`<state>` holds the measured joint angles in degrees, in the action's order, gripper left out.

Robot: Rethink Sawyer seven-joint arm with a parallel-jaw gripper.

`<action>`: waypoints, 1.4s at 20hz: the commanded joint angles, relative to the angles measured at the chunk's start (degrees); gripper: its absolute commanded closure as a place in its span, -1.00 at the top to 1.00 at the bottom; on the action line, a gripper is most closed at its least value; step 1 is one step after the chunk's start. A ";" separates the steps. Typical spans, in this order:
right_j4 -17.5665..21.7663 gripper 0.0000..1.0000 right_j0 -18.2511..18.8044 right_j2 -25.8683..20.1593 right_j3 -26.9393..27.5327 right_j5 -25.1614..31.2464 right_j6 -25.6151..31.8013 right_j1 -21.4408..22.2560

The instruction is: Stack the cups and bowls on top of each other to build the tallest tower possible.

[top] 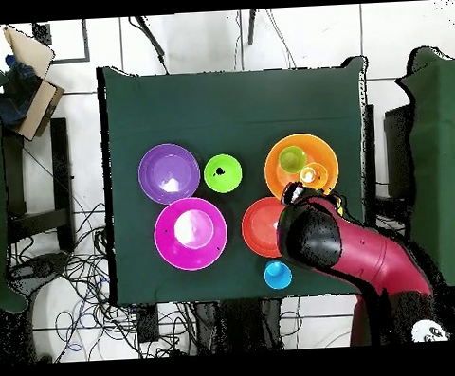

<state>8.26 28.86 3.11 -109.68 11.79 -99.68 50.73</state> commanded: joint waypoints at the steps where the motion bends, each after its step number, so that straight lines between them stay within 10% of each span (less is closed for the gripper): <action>1: 0.64 1.00 4.61 -5.61 -3.45 13.90 3.05 3.19; 12: 6.17 1.00 0.81 0.00 0.92 7.64 -2.35 -6.97; 19: 7.24 1.00 4.83 -6.75 2.84 3.57 0.87 -14.91; 28: 12.93 1.00 8.13 -10.99 8.02 14.64 12.00 -12.64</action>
<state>15.39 35.47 0.41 -107.59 17.74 -99.68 39.01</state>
